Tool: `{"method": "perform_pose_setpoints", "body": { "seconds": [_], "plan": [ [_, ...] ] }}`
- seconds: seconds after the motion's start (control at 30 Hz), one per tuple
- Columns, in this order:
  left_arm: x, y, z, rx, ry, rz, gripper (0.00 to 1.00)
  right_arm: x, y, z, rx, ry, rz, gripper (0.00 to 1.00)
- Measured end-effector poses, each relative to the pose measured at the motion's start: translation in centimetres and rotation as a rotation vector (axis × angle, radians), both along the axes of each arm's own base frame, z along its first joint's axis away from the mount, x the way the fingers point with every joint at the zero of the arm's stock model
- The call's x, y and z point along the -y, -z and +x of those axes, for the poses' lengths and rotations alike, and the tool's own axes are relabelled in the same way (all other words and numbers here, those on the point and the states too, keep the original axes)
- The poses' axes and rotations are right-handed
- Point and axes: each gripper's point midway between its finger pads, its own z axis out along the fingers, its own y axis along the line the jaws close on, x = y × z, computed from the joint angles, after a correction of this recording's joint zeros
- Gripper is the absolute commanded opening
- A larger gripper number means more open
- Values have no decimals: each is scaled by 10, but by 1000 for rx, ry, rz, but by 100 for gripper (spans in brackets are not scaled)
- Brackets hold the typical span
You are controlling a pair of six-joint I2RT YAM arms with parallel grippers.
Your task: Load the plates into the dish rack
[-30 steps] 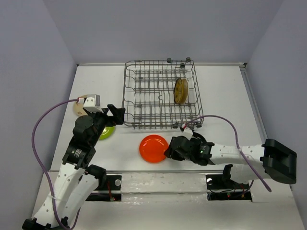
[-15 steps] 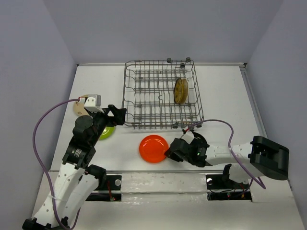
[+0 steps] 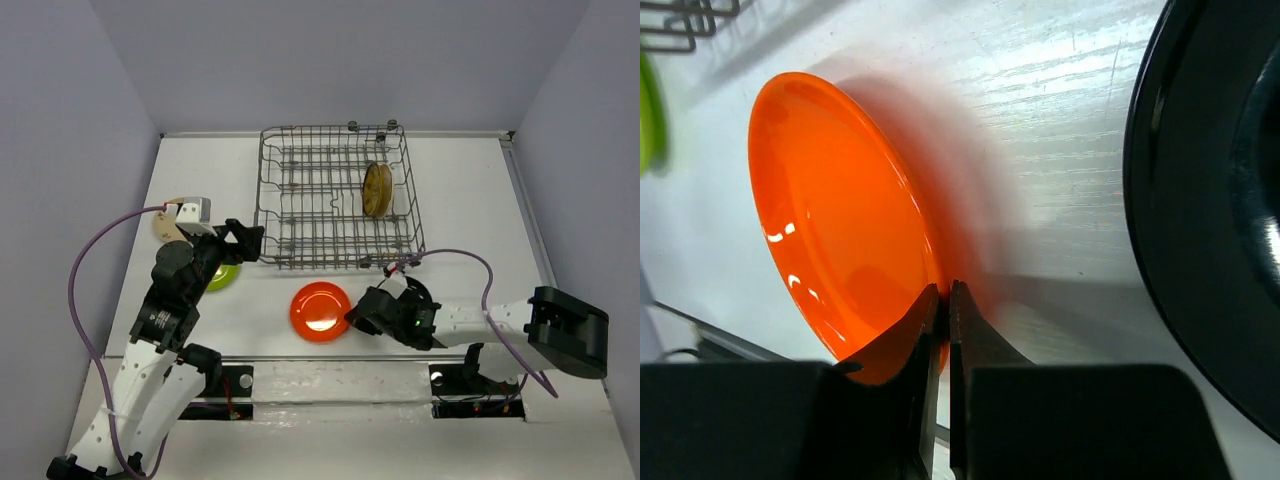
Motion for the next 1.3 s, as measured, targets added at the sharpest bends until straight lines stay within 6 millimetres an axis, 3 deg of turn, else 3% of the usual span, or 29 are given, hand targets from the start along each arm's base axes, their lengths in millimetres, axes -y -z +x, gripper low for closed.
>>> {"method": "perform_pose_setpoints", "body": {
  "seconds": [0.2,0.33,0.43,0.53,0.63,0.67,0.73,0.87,1.07,1.17,1.3],
  "plan": [
    [0,0,0,1,0,0,99,-2,-26,-10,58,-222,-142,7],
    [0,-1,0,3,0,-1,99,-29,-89,-13,159,-406,-200,7],
    [0,-2,-1,6,0,-1,99,-29,-151,2,281,-405,-250,7],
    [-1,-3,-2,13,-1,-4,99,-8,-198,40,376,-296,-328,7],
    [-3,-5,-2,18,-10,-5,99,24,-230,94,424,-155,-494,7],
    [-3,-5,-2,19,-12,-5,99,35,-245,121,445,-83,-564,7],
    [-4,-6,-2,21,-16,-5,99,53,-258,159,463,21,-684,7],
    [-1,-6,-3,21,-8,-5,99,70,-260,213,443,115,-914,7],
    [5,-6,-6,21,18,-5,99,73,-224,278,358,139,-1107,7],
    [8,-6,-8,21,30,-5,99,74,-200,298,308,107,-1176,7],
    [12,-6,-10,23,44,-6,99,79,-181,309,260,65,-1242,7]
  ]
}}
